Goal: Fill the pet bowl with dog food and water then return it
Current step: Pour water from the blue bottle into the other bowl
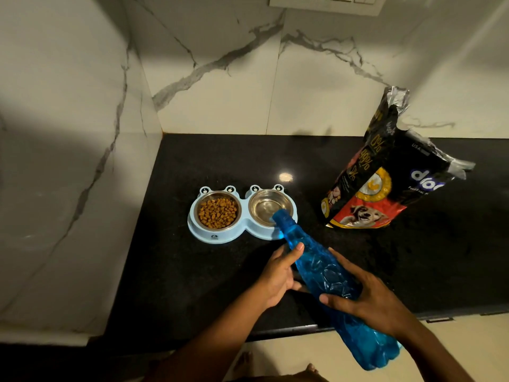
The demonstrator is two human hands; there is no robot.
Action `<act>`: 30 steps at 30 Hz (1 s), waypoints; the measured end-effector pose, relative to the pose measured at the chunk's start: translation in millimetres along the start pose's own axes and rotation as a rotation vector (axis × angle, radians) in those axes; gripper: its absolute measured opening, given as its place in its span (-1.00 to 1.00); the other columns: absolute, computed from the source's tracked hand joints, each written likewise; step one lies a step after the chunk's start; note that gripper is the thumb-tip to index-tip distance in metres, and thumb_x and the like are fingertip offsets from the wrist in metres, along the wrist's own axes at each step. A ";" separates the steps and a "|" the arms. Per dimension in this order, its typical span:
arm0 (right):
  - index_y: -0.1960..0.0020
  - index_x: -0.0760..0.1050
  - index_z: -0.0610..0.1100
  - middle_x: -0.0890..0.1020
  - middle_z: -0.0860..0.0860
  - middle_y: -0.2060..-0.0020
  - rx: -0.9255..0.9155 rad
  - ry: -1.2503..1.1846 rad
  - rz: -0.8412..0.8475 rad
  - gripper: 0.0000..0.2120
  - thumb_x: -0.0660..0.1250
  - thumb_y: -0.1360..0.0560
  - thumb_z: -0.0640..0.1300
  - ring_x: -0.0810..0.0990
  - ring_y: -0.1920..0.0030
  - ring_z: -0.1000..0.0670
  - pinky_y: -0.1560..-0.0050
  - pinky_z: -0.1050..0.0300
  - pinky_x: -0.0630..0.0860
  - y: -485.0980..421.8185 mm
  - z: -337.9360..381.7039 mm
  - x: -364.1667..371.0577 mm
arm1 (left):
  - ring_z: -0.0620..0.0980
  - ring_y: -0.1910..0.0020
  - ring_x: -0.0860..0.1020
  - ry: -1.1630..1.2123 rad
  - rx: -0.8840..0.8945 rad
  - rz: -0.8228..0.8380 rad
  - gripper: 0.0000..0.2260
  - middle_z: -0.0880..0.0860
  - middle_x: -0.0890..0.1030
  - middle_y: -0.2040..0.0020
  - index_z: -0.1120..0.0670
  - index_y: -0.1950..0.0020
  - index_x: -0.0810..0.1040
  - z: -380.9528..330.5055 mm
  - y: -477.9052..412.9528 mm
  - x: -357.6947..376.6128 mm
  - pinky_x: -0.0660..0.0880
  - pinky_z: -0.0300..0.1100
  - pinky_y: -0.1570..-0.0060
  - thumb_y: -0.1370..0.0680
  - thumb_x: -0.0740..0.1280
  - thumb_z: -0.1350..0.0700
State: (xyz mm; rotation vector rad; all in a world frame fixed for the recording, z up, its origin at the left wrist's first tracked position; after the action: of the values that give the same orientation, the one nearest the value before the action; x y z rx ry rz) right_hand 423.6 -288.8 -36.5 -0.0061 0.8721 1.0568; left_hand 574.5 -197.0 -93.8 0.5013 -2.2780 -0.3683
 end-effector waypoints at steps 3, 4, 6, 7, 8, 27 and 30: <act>-0.45 0.01 0.57 0.43 0.29 -0.43 -0.004 -0.003 0.003 -0.02 0.49 -0.18 0.50 0.43 -0.42 0.19 -0.44 -0.08 0.42 -0.4 0.4 0.0 | 0.22 -0.25 0.57 -0.005 0.001 0.006 -0.61 0.15 0.53 -0.35 0.02 -0.40 0.43 -0.1 0.4 0.1 0.59 0.25 -0.01 -0.59 0.30 -0.05; -0.45 0.01 0.57 0.43 0.29 -0.43 -0.005 -0.003 0.005 -0.02 0.49 -0.18 0.50 0.43 -0.41 0.19 -0.43 -0.08 0.42 -0.3 0.9 0.3 | 0.23 -0.25 0.57 -0.005 0.001 0.002 -0.60 0.15 0.53 -0.35 0.02 -0.40 0.43 0.4 0.2 -0.6 0.59 0.24 0.00 -0.59 0.31 -0.06; -0.44 0.02 0.57 0.45 0.31 -0.40 -0.014 -0.005 -0.002 -0.03 0.49 -0.18 0.49 0.45 -0.39 0.21 -0.42 -0.06 0.44 0.2 2.4 -0.6 | 0.25 -0.25 0.57 0.000 0.003 -0.006 -0.58 0.16 0.53 -0.35 0.03 -0.40 0.43 2.1 -1.1 -1.7 0.60 0.22 0.04 -0.57 0.32 -0.07; -0.44 0.02 0.57 0.47 0.32 -0.38 -0.016 -0.008 -0.005 -0.03 0.49 -0.18 0.49 0.46 -0.38 0.22 -0.42 -0.05 0.44 0.2 2.8 -0.8 | 0.25 -0.24 0.57 0.000 0.002 -0.009 -0.57 0.16 0.53 -0.35 0.04 -0.40 0.42 2.1 -1.3 -1.6 0.61 0.21 0.05 -0.57 0.33 -0.07; -0.44 0.03 0.57 0.48 0.33 -0.37 -0.016 -0.008 -0.006 -0.03 0.49 -0.18 0.49 0.46 -0.37 0.23 -0.42 -0.04 0.44 0.2 3.1 -0.9 | 0.26 -0.24 0.57 -0.002 0.000 -0.011 -0.57 0.16 0.53 -0.35 0.04 -0.40 0.42 1.7 -1.5 -1.5 0.61 0.22 0.05 -0.57 0.33 -0.07; -0.47 0.09 0.51 0.46 0.31 -0.40 -0.120 -0.179 -0.027 0.00 0.60 -0.20 0.33 0.47 -0.37 0.24 -0.46 -0.07 0.40 -3.6 13.9 -1.5 | 0.19 -0.20 0.61 -0.123 0.106 -0.054 -0.67 0.10 0.61 -0.27 0.00 -0.35 0.47 -27.6 8.6 6.7 0.49 0.43 -0.09 -0.59 0.34 0.01; -0.51 0.13 0.43 0.48 0.34 -0.38 -0.186 -0.239 -0.045 0.02 0.64 -0.21 0.25 0.49 -0.36 0.24 -0.44 -0.05 0.43 -3.6 20.7 -3.8 | 0.14 -0.17 0.64 -0.222 0.149 -0.067 -0.64 0.07 0.64 -0.22 -0.05 -0.30 0.50 -42.5 12.2 11.8 0.53 0.37 -0.08 -0.53 0.40 -0.06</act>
State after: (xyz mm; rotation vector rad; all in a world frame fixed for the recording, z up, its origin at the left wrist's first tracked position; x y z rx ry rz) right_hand 438.5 -285.4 -21.5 -0.0541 0.5538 1.0691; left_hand 595.4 -196.2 -53.0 0.6413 -2.5211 -0.3014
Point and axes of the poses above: each hand's wrist, its own y-axis away from the middle knuckle, its own x-axis out of the palm, z = x × y, the point moved 5 cm from there along -y, towards the middle knuckle
